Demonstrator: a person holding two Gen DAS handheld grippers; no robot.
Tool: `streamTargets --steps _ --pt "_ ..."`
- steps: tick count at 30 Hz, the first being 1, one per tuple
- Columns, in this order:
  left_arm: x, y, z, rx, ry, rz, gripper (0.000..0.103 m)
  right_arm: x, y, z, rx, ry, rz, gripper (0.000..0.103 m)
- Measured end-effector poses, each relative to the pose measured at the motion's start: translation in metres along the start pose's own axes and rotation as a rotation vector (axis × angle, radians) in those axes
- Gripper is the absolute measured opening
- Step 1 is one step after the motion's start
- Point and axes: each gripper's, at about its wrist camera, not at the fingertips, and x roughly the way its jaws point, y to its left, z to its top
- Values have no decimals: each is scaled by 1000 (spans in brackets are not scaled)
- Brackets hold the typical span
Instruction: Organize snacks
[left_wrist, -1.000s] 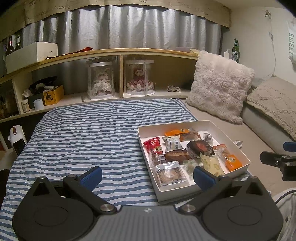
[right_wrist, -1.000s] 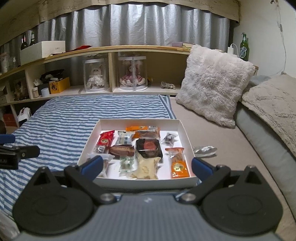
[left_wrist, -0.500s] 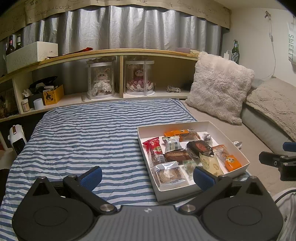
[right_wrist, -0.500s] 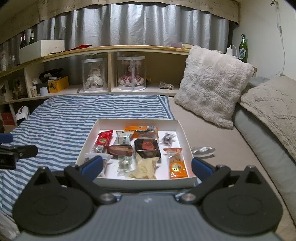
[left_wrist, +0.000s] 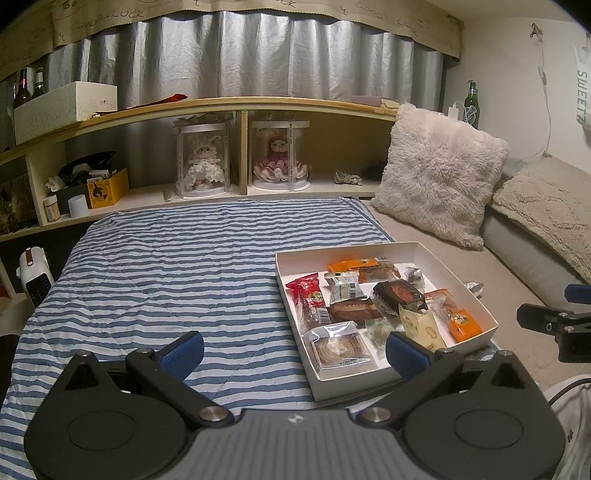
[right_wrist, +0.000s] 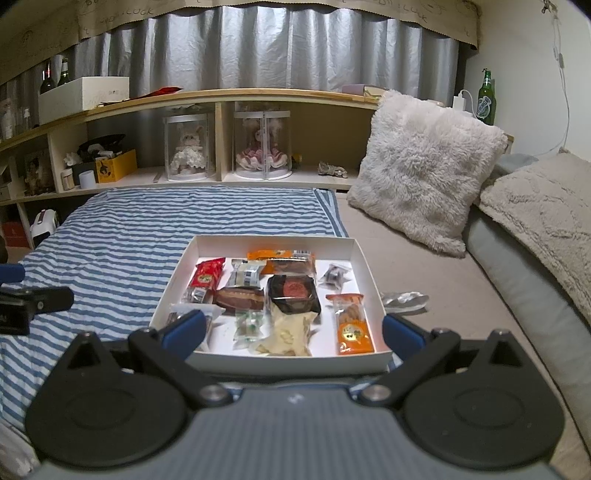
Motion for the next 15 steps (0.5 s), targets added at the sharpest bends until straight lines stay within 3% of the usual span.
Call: streamTargets --steps 15 --pt "0 0 0 -2 0 1 103 1 2 -3 -1 3 -3 102"
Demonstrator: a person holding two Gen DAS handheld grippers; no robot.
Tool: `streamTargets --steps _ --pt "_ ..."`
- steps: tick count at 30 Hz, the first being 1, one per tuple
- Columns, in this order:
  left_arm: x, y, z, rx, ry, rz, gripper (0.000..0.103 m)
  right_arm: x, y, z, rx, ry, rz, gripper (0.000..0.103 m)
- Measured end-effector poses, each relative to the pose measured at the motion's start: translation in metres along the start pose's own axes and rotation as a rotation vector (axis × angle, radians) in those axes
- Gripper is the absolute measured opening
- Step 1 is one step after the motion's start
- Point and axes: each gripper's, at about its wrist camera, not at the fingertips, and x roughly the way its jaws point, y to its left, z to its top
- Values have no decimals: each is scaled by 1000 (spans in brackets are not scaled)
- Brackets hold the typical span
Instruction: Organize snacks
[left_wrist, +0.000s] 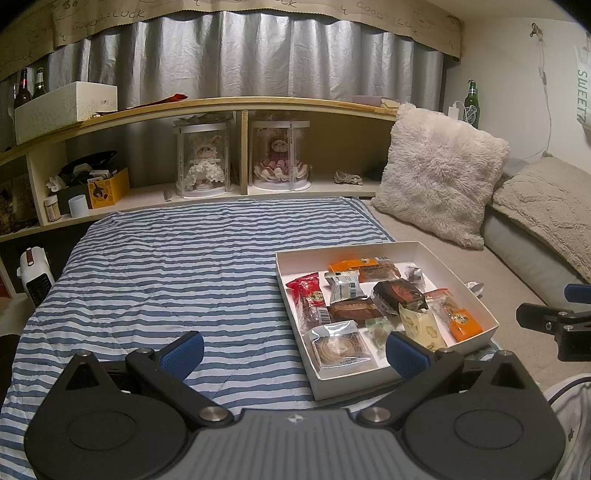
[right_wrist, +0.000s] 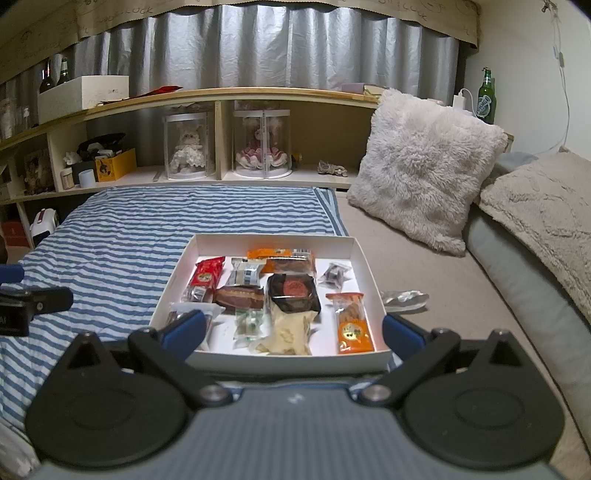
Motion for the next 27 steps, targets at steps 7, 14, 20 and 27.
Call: streamTargets --steps 7,14,20,27 --pt "0 1 0 0 0 0 103 0 0 0 2 1 1 102" --pt "0 0 0 -1 0 0 103 0 -1 -1 2 2 1 102" --pt "0 0 -1 -2 -2 1 103 0 0 -1 2 2 1 102" --pt "-4 -1 1 -10 -9 18 103 1 -1 0 2 2 2 102"
